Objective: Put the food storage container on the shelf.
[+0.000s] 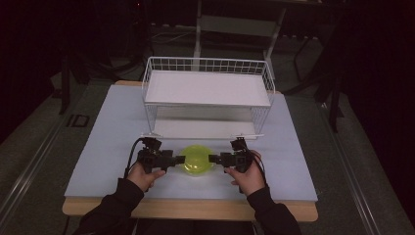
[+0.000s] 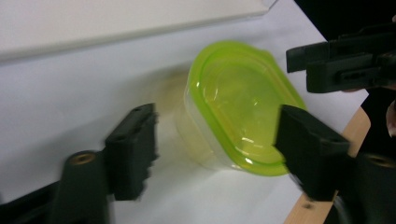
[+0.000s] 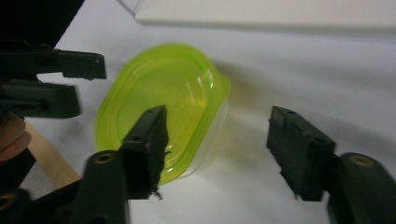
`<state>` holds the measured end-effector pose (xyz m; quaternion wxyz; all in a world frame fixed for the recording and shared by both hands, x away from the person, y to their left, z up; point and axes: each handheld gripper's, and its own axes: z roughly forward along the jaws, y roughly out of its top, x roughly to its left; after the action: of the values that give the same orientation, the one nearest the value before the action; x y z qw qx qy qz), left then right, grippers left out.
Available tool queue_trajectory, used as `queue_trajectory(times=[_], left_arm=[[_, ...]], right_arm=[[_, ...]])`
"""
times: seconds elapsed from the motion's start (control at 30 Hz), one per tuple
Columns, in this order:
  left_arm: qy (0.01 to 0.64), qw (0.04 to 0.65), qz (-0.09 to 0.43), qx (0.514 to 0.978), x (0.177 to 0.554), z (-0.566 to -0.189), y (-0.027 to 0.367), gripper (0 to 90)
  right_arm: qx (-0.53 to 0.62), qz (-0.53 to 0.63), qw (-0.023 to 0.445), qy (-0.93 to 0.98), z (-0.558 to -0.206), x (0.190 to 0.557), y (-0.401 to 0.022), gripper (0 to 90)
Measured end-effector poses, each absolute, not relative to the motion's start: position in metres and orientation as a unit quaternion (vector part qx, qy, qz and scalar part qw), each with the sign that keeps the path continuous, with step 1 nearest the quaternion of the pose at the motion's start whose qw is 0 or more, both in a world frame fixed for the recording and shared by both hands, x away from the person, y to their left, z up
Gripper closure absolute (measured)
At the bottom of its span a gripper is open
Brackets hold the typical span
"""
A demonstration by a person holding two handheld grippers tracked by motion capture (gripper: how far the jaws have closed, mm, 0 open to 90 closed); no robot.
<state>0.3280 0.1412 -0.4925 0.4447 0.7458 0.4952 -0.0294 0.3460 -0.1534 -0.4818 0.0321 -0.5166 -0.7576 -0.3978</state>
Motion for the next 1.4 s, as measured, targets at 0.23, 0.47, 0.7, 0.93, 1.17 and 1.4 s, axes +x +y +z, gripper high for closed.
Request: queue_trajectory(times=[0.23,0.47,0.7,0.93,1.17,1.4], left_arm=[[0.508,0.429,-0.079,0.742,0.331,-0.500,0.138,56.3],[0.514,0.429,-0.105,0.736,0.328,-0.503,0.136,70.7],[0.537,0.426,-0.077,0.724,0.316,-0.498,0.134,79.7],[0.539,0.436,-0.067,0.718,0.311,-0.484,0.135,80.9],[0.530,0.450,-0.062,0.716,0.307,-0.455,0.138,81.2],[0.527,0.455,-0.057,0.715,0.309,-0.430,0.140,81.3]], right_arm=[[-0.532,-0.379,0.040,-0.756,-0.489,0.345,-0.148,58.3],[-0.528,-0.385,0.044,-0.755,-0.484,0.340,-0.140,74.3],[-0.526,-0.393,0.029,-0.753,-0.476,0.330,-0.138,80.0],[-0.507,-0.402,-0.013,-0.763,-0.464,0.320,-0.134,80.0],[-0.482,-0.427,-0.042,-0.764,-0.438,0.313,-0.134,80.1],[-0.469,-0.440,-0.058,-0.764,-0.413,0.311,-0.133,80.1]])
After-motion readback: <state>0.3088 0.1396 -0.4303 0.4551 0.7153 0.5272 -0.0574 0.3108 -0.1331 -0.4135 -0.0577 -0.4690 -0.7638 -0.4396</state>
